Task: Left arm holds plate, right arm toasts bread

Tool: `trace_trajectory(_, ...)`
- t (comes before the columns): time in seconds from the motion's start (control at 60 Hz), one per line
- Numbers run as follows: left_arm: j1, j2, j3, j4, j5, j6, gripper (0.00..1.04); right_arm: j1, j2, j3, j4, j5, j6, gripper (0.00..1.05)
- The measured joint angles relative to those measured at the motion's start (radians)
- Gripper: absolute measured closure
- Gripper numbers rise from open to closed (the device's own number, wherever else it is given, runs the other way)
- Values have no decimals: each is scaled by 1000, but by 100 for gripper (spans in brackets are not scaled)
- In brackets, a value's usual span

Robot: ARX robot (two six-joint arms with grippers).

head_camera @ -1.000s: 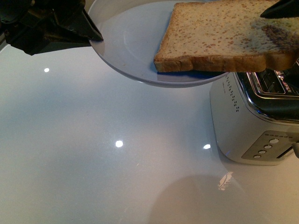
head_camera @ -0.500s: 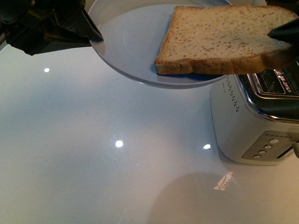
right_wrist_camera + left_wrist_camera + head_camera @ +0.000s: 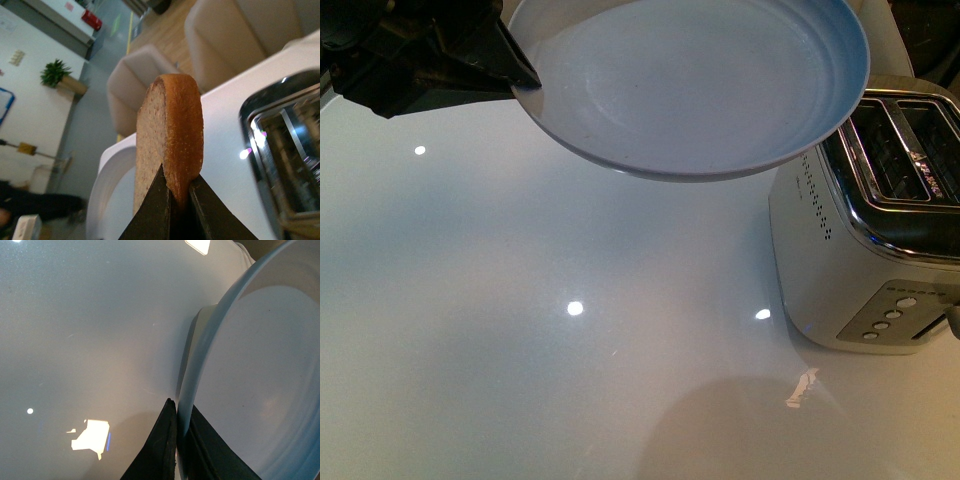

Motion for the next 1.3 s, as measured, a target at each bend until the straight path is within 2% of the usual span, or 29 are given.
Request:
trace_trajectory(0.283,0,0,0,0,0,0,102,-53,74,97,-155,101,-423,102)
trace_trajectory(0.45,0,0,0,0,0,0,102,-37,150,110,-189,115,-509,102)
trace_trajectory(0.733,0,0,0,0,0,0,102,2,257,119,-167,138,-597,102)
trace_trajectory(1.3,0,0,0,0,0,0,102,38,393,141,-141,191,-600,102)
